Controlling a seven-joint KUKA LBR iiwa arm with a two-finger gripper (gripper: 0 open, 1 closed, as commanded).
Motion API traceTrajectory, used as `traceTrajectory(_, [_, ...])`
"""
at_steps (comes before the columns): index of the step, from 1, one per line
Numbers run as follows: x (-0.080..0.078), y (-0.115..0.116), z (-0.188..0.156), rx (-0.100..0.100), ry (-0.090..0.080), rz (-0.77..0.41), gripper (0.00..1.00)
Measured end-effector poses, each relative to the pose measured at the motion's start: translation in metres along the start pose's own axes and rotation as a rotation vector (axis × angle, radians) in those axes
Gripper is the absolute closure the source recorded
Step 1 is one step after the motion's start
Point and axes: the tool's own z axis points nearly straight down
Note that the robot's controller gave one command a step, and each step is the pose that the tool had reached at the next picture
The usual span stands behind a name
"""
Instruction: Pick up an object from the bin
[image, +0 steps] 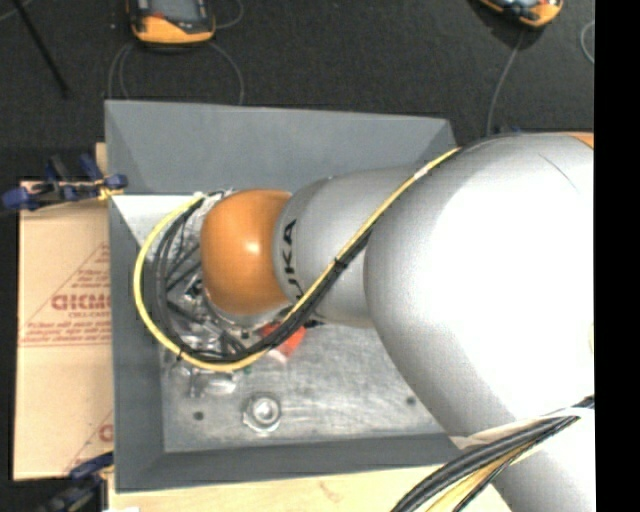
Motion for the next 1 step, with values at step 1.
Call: traceTrajectory(1, [-0.0118,0.0115,-0.1258,0.0,0.012,-0.008,1.0])
